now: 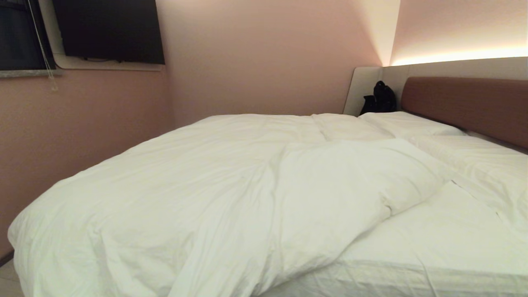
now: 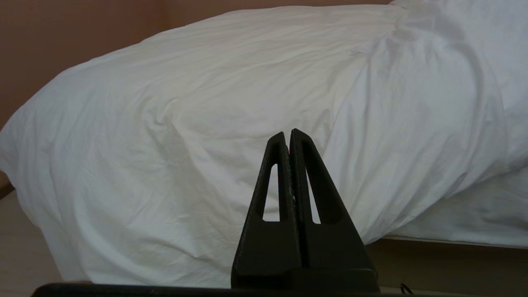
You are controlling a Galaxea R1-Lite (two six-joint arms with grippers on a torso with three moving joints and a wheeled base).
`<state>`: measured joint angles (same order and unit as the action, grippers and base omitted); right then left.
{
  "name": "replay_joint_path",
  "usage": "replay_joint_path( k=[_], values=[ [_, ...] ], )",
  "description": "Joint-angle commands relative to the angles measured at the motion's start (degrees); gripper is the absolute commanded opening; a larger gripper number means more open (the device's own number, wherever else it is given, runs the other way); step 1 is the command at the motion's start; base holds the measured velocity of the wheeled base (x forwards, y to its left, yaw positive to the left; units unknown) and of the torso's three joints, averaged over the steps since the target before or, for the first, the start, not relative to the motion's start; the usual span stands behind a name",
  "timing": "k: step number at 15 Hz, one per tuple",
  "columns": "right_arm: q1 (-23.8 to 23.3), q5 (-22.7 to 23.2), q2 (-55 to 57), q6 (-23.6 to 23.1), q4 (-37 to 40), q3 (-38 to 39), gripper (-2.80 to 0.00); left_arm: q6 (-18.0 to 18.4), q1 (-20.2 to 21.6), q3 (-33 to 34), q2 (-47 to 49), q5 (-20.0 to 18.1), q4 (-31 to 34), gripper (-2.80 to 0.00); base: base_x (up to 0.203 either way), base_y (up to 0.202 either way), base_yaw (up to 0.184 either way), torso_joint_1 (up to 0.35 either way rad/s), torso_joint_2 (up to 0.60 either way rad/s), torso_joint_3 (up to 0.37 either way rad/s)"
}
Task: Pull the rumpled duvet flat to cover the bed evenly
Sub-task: Hold the folded corner of the quilt
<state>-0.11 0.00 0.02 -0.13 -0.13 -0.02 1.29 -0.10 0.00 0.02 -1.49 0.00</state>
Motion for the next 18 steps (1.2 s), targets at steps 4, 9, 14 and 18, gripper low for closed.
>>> replay_joint_path(
  k=[4, 9, 14, 18],
  values=[
    [0.0, -0.1, 0.1, -0.5, -0.1, 0.0, -2.8, -0.1, 0.0, 0.0, 0.0, 0.0, 0.0, -2.8, 0.0, 0.0, 0.0, 0.0, 0.0, 0.0],
    [0.0, 0.5, 0.8, -0.7, 3.9, -8.3, -2.8, -0.1, 0.0, 0.0, 0.0, 0.0, 0.0, -2.8, 0.0, 0.0, 0.0, 0.0, 0.0, 0.0],
    [0.0, 6.4, 15.1, -0.5, 11.6, -25.6, -2.8, -0.1, 0.0, 0.0, 0.0, 0.0, 0.0, -2.8, 0.0, 0.0, 0.0, 0.0, 0.0, 0.0],
    [0.1, 9.0, 25.5, -0.4, 9.0, -32.8, -2.8, -0.1, 0.0, 0.0, 0.0, 0.0, 0.0, -2.8, 0.0, 0.0, 0.0, 0.0, 0.0, 0.0]
  ],
)
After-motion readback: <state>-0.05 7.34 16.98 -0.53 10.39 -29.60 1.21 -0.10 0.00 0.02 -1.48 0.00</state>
